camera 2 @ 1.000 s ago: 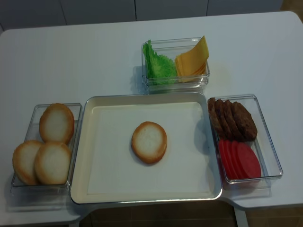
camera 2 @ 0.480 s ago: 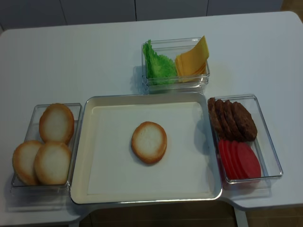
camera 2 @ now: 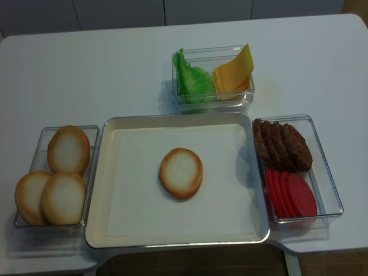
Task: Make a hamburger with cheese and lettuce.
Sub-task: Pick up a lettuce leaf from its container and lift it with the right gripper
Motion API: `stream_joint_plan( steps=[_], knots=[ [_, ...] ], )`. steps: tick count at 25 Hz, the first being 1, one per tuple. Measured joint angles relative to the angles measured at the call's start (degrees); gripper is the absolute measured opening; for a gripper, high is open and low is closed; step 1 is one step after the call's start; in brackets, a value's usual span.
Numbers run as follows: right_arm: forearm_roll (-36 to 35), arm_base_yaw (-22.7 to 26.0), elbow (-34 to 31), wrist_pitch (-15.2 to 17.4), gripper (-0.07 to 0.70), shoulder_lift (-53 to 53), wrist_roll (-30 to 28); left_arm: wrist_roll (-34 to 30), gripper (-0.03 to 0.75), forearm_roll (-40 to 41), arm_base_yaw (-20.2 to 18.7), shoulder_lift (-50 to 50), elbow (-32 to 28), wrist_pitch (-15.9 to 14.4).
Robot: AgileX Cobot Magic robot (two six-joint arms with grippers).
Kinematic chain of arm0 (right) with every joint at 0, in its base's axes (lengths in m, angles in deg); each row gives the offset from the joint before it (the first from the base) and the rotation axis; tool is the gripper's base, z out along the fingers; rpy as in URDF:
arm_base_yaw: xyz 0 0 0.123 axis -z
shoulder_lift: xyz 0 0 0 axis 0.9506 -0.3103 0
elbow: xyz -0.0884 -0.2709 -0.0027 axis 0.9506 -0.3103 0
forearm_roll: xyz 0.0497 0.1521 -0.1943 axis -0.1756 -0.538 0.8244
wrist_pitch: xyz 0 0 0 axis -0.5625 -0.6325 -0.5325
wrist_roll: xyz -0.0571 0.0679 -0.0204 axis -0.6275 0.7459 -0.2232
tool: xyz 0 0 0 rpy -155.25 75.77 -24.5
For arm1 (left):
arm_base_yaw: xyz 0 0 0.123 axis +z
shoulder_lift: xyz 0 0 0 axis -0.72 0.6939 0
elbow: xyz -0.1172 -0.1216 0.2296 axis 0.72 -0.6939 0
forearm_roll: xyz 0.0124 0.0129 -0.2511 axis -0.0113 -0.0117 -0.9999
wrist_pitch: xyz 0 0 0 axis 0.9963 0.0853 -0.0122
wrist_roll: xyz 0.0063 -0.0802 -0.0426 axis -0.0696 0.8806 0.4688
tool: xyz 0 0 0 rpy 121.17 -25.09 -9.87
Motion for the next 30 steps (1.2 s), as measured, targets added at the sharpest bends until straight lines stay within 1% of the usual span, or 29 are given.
stream_joint_plan(
  steps=[6,8,9,12,15,17,20,25,27,30],
  knots=[
    [0.2,0.0,0.0,0.0,0.446,0.0,1.2,0.0,0.474,0.0,0.0,0.0,0.0,0.0],
    [0.2,0.0,0.1,-0.6,0.446,0.0,1.5,0.0,0.473,0.0,0.0,0.0,0.0,0.0],
    [0.2,0.0,0.4,-1.5,0.446,0.0,2.0,0.0,0.471,0.0,0.0,0.0,0.0,0.0],
    [0.0,0.0,2.1,-6.1,0.446,0.0,3.7,0.0,0.47,0.0,0.0,0.0,0.0,0.0],
    [-0.1,0.0,4.1,-8.3,0.446,-3.0,3.9,0.0,0.469,0.0,0.0,0.0,0.0,0.0],
    [-0.5,0.0,5.5,-10.1,0.446,-7.8,4.0,0.0,0.468,0.0,0.0,0.0,0.0,0.0],
    [-3.0,0.0,7.8,-14.1,0.446,-15.9,4.1,0.0,0.468,0.0,0.0,0.0,0.0,0.0],
    [-10.0,0.0,12.7,-23.2,0.446,-30.0,4.1,0.0,0.468,0.0,0.0,0.0,0.0,0.0],
    [-13.2,0.0,15.8,-25.4,0.446,-36.4,1.8,0.0,0.468,0.0,0.0,0.0,0.0,0.0],
    [-19.8,0.0,21.3,-26.3,0.447,-46.0,-4.2,0.0,0.468,0.0,0.0,0.0,0.0,0.0]
  ],
)
